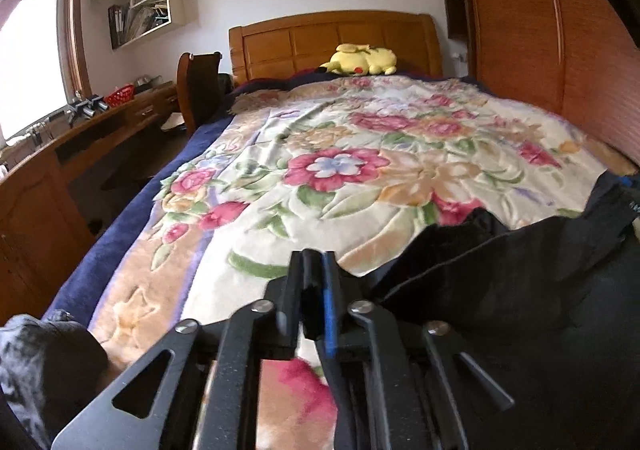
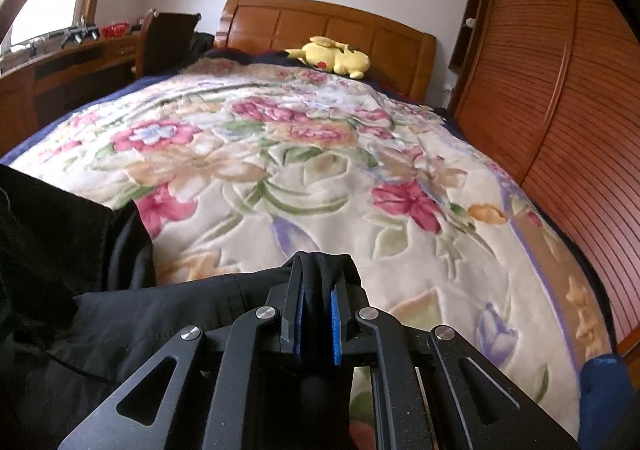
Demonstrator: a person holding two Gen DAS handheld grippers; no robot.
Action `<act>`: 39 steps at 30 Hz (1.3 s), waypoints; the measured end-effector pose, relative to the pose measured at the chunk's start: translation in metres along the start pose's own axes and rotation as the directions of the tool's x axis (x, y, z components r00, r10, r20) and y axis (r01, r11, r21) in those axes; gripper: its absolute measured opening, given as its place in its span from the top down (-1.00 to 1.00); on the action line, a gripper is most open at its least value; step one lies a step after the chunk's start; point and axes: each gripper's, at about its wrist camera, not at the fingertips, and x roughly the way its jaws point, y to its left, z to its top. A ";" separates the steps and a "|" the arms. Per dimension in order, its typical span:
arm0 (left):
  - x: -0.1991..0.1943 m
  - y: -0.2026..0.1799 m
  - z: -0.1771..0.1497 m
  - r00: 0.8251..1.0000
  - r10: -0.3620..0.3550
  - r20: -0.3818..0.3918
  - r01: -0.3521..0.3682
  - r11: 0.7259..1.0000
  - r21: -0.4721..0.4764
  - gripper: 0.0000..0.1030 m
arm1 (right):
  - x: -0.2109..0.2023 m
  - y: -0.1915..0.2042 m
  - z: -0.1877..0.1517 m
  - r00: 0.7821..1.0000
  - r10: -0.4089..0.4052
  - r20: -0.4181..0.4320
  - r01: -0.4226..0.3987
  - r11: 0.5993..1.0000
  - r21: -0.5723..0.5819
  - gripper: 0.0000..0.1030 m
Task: Fold large clothes
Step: 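Lift the hem with both tools and fold it over toward the collar, then open both tools to release the folded hem onto the coat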
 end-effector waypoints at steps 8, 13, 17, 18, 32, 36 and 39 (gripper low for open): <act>-0.043 0.006 -0.014 0.998 -0.068 0.007 0.068 0.997 -0.029 -0.49 | -0.035 -0.020 0.004 0.998 0.044 0.038 -0.047 0.995 0.084 -0.34; -0.078 0.002 -0.038 0.997 -0.077 -0.005 0.077 0.997 -0.008 -0.50 | -0.074 -0.025 -0.026 0.997 0.074 0.033 -0.076 0.995 0.064 -0.34; -0.105 -0.004 -0.066 0.995 -0.097 -0.025 0.097 0.995 0.021 -0.50 | -0.103 -0.033 -0.056 0.992 0.123 0.009 -0.124 0.990 0.071 -0.34; -0.110 -0.006 -0.071 0.995 -0.098 -0.031 0.099 0.995 0.029 -0.50 | -0.110 -0.035 -0.064 0.991 0.132 0.001 -0.132 0.989 0.074 -0.34; -0.120 -0.024 -0.128 0.988 -0.075 -0.133 0.091 0.989 0.119 -0.50 | -0.138 -0.034 -0.131 0.984 0.155 -0.088 -0.151 0.987 0.051 -0.43; -0.112 -0.023 -0.136 0.984 -0.072 -0.164 0.091 0.989 0.113 -0.50 | -0.133 -0.035 -0.136 0.983 0.158 -0.098 -0.151 0.986 0.073 -0.48; -0.110 -0.021 -0.140 0.982 -0.078 -0.170 0.096 0.990 0.102 -0.50 | -0.127 -0.033 -0.139 0.983 0.147 -0.112 -0.139 0.987 0.080 -0.59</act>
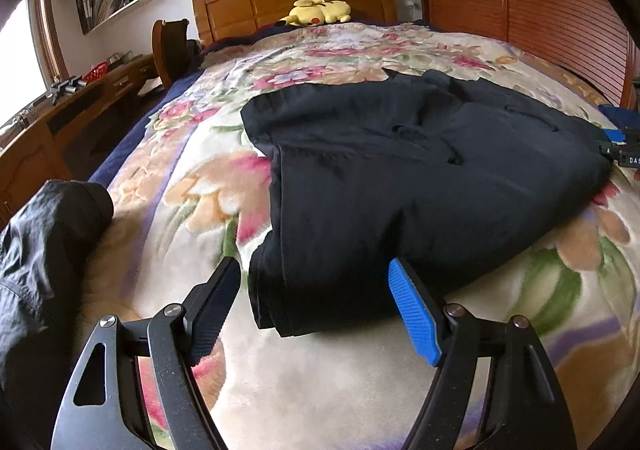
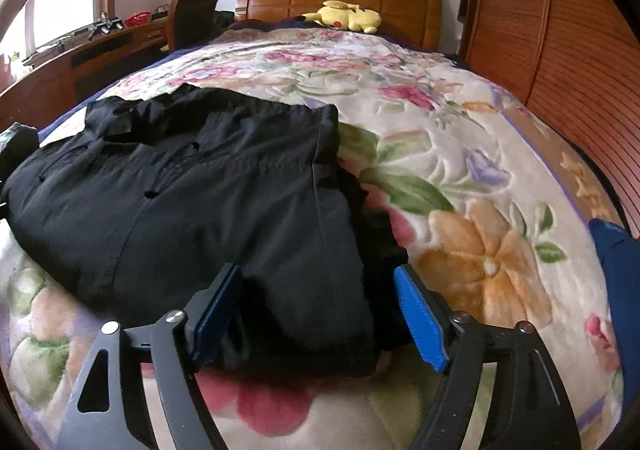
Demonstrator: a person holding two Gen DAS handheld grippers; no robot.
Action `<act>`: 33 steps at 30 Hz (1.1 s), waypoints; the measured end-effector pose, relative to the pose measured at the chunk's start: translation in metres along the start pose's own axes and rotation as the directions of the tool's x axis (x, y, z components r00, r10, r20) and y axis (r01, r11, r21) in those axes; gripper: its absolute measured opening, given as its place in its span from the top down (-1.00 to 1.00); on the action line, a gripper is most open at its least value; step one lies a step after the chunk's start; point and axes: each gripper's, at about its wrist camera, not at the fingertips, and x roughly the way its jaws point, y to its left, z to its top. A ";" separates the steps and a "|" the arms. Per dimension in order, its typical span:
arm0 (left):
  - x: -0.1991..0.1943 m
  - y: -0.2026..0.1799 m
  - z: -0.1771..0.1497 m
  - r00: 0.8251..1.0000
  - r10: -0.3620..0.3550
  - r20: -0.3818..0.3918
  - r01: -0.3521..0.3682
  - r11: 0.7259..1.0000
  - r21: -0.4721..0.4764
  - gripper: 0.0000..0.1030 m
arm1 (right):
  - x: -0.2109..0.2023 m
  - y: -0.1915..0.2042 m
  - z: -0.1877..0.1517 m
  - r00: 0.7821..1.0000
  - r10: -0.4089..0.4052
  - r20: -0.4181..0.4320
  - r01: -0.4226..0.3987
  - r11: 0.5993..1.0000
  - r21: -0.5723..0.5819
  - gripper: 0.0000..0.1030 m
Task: Fold large clothes
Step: 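Open both tools to release the folded hem onto the coat, then grasp the folded coat edge with the right tool while the left tool grasps it too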
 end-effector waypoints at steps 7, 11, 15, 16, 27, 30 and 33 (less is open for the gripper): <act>0.006 -0.001 -0.007 1.000 0.001 0.000 -0.001 1.000 -0.013 -0.50 | 0.014 -0.005 -0.005 0.999 0.026 -0.034 -0.024 0.999 0.047 -0.75; 0.006 -0.001 -0.007 1.000 -0.001 0.002 0.001 1.000 -0.016 -0.50 | 0.021 -0.005 -0.004 0.997 0.040 -0.062 -0.037 0.998 0.051 -0.75; 0.005 -0.001 -0.007 1.000 -0.016 0.000 0.016 0.999 -0.034 -0.50 | 0.025 -0.005 -0.003 0.996 0.050 -0.076 -0.046 0.998 0.051 -0.75; 0.005 0.001 -0.006 1.000 -0.019 -0.001 0.018 0.999 -0.038 -0.50 | 0.027 -0.006 -0.003 0.995 0.056 -0.079 -0.051 0.997 0.054 -0.75; -0.002 0.022 0.002 0.996 -0.078 0.033 0.082 0.989 -0.126 -0.25 | 0.036 -0.013 -0.003 0.989 0.112 -0.096 -0.104 0.991 0.081 -0.69; 0.003 0.018 0.002 0.995 -0.093 0.019 0.095 0.989 -0.110 -0.05 | 0.037 -0.014 -0.004 0.988 0.120 -0.095 -0.113 0.990 0.079 -0.65; 0.004 0.012 0.002 0.997 -0.070 0.012 0.071 0.994 -0.083 -0.01 | 0.036 -0.014 -0.005 0.986 0.135 -0.094 -0.127 0.989 0.081 -0.59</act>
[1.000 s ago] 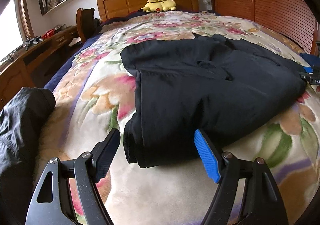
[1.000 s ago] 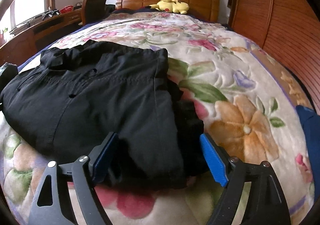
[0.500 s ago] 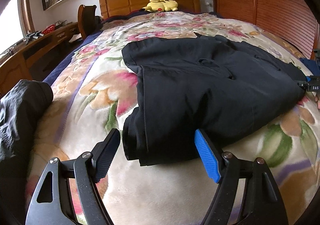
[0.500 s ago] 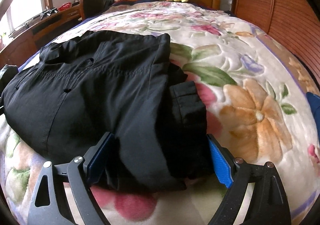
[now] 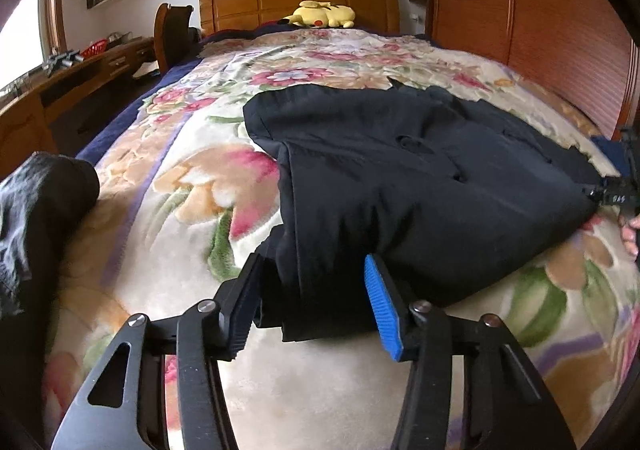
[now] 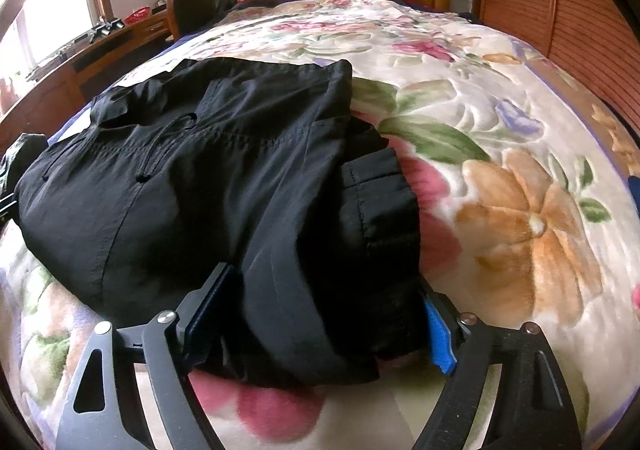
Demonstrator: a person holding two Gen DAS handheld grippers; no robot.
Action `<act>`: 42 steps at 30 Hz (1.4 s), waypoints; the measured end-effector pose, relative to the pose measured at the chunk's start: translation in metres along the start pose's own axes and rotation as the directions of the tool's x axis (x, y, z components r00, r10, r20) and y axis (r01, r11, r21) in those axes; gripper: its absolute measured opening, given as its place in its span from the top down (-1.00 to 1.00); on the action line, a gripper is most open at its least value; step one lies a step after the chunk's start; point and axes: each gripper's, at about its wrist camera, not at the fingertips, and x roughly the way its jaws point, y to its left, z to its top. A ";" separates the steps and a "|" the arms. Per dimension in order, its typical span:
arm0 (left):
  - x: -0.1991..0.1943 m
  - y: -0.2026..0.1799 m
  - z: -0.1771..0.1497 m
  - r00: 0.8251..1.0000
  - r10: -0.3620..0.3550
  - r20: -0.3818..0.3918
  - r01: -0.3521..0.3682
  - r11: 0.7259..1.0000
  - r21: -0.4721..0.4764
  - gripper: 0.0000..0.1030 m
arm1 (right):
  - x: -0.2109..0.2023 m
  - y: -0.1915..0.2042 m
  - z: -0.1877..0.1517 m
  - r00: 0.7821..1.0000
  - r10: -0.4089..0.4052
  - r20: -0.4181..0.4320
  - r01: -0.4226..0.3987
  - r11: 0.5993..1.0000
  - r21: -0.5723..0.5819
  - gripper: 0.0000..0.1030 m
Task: Fold large clothes
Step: 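Grasp the folded coat edge with the right tool while the left tool grasps it too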
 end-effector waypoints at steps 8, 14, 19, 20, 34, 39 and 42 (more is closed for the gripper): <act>0.006 -0.006 -0.001 1.000 -0.002 -0.028 0.003 1.000 0.029 0.26 | -0.002 0.004 -0.002 0.997 0.072 -0.011 -0.072 0.997 -0.011 -0.03; -0.004 -0.014 0.000 0.999 0.028 -0.016 -0.027 0.998 0.057 0.79 | -0.016 0.012 -0.001 0.997 0.071 0.019 -0.070 0.996 -0.053 0.47; -0.030 -0.016 -0.001 0.999 0.019 0.033 -0.020 0.999 0.044 0.85 | -0.041 0.018 -0.003 0.996 0.050 0.073 -0.045 0.997 -0.062 0.56; -0.035 -0.015 -0.002 0.999 0.012 0.039 -0.013 0.999 0.039 0.85 | -0.047 0.019 -0.004 0.996 0.051 0.079 -0.046 0.997 -0.064 0.56; -0.126 -0.038 -0.049 0.991 -0.080 0.105 0.071 0.993 0.091 0.85 | -0.143 0.018 -0.063 0.990 0.066 0.123 -0.051 0.991 -0.127 0.58; -0.147 -0.044 -0.064 0.991 -0.086 0.106 0.075 0.992 0.102 0.85 | -0.174 0.019 -0.088 0.989 0.068 0.135 -0.050 0.990 -0.131 0.58; -0.149 -0.044 -0.067 0.992 -0.078 0.102 0.068 0.993 0.099 0.85 | -0.183 0.024 -0.096 0.989 0.054 0.135 -0.034 0.989 -0.142 0.58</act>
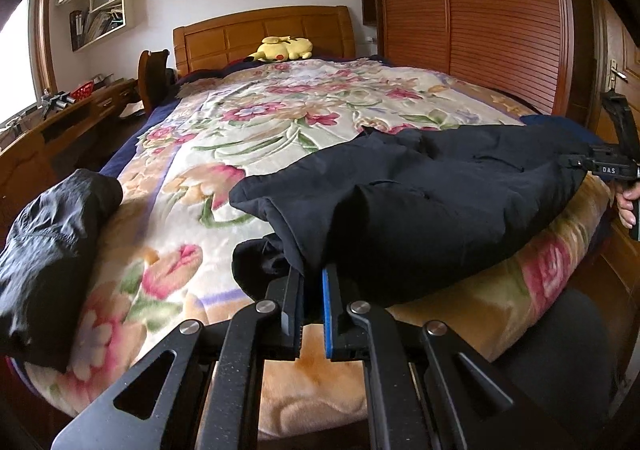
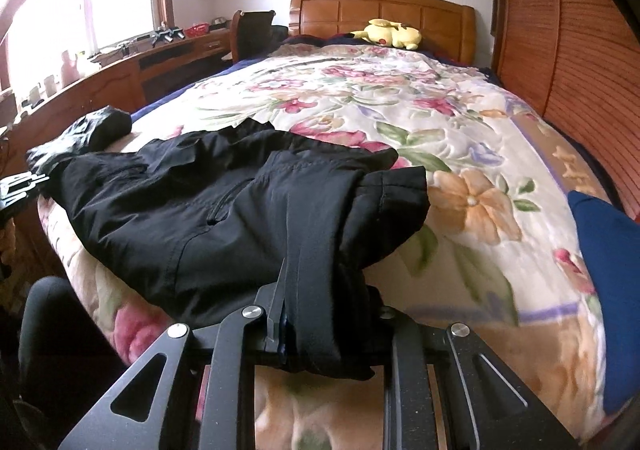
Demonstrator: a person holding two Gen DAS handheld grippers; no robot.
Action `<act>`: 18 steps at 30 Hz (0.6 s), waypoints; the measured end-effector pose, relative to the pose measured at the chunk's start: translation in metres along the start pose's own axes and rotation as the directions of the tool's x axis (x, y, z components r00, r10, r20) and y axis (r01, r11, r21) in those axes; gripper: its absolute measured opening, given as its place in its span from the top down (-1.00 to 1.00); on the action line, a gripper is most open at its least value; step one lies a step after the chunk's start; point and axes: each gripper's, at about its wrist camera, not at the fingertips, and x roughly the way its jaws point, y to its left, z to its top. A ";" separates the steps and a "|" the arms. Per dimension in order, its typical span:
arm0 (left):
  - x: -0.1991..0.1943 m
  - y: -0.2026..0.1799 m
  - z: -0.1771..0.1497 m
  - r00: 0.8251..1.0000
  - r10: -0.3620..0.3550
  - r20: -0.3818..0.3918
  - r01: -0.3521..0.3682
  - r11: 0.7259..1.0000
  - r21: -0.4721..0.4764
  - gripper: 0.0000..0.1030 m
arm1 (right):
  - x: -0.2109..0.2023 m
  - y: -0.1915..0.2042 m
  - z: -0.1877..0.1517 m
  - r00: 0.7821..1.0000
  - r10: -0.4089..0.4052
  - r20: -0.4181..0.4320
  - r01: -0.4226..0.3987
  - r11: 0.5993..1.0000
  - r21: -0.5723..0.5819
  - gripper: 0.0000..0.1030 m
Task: Fold large clothes
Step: 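Grasp the folded coat edge with the right tool while the left tool grasps it too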
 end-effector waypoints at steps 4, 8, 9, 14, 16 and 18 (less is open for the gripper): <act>0.001 0.001 -0.006 1.000 0.006 -0.008 -0.006 1.000 -0.014 0.83 | 0.005 0.001 -0.003 0.999 -0.025 -0.023 0.025 1.000 -0.005 0.57; 0.002 0.000 -0.009 1.000 0.016 -0.018 -0.017 1.000 -0.016 0.82 | 0.007 0.009 -0.005 0.998 -0.050 -0.043 0.049 0.999 -0.011 0.55; 0.002 0.000 -0.010 1.000 0.017 -0.021 -0.017 1.000 -0.017 0.82 | 0.009 0.011 -0.005 0.997 -0.057 -0.047 0.056 0.998 -0.015 0.55; -0.002 0.003 -0.012 0.999 0.028 -0.018 -0.029 0.999 -0.035 0.62 | 0.013 0.018 -0.004 0.995 -0.073 -0.061 0.072 0.997 -0.021 0.52; -0.007 0.008 -0.011 1.000 0.020 -0.002 -0.020 0.998 -0.058 0.43 | 0.015 0.018 -0.004 0.995 -0.076 -0.064 0.075 0.997 -0.019 0.51; -0.014 0.013 -0.009 1.000 0.009 0.027 -0.007 0.996 -0.084 0.11 | 0.017 0.019 -0.005 0.995 -0.080 -0.066 0.079 0.997 -0.017 0.51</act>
